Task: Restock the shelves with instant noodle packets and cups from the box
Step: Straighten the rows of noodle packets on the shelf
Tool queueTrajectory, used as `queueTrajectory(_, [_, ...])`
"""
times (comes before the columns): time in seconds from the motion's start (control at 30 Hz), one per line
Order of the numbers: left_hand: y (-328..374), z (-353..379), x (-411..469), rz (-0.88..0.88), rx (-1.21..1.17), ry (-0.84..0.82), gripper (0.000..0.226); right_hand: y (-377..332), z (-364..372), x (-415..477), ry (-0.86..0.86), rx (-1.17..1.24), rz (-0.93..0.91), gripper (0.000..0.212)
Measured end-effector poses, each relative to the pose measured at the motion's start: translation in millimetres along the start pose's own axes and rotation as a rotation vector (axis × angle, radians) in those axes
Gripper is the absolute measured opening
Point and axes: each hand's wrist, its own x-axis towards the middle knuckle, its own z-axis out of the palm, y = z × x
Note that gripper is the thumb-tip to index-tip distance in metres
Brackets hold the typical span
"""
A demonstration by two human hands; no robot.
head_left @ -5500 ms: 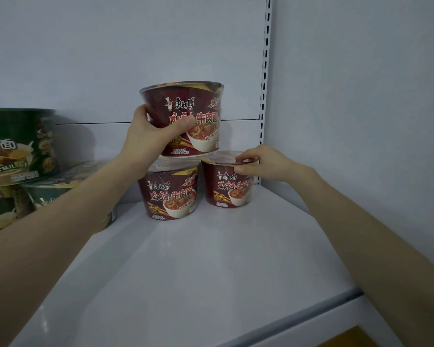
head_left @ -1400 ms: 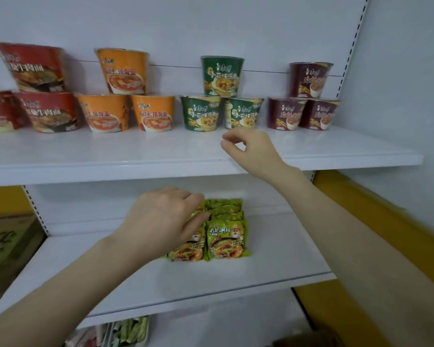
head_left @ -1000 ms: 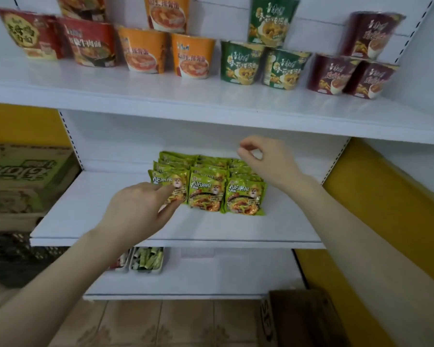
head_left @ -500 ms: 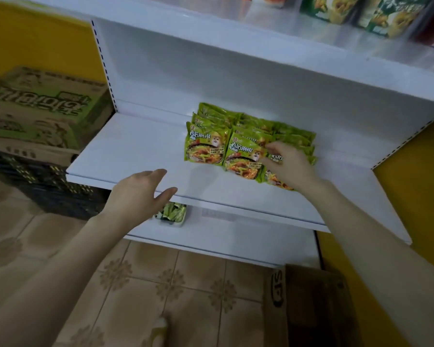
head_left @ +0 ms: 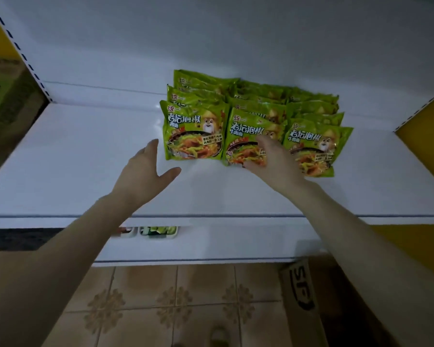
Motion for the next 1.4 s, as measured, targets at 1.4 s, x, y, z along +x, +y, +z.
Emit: queueTrajectory(1.4, [-37.8,97.3,183.8,0.259,-0.890,0.028,0.082,43.3,111.6,122.6,0.434,-0.580,-0.393,0.124])
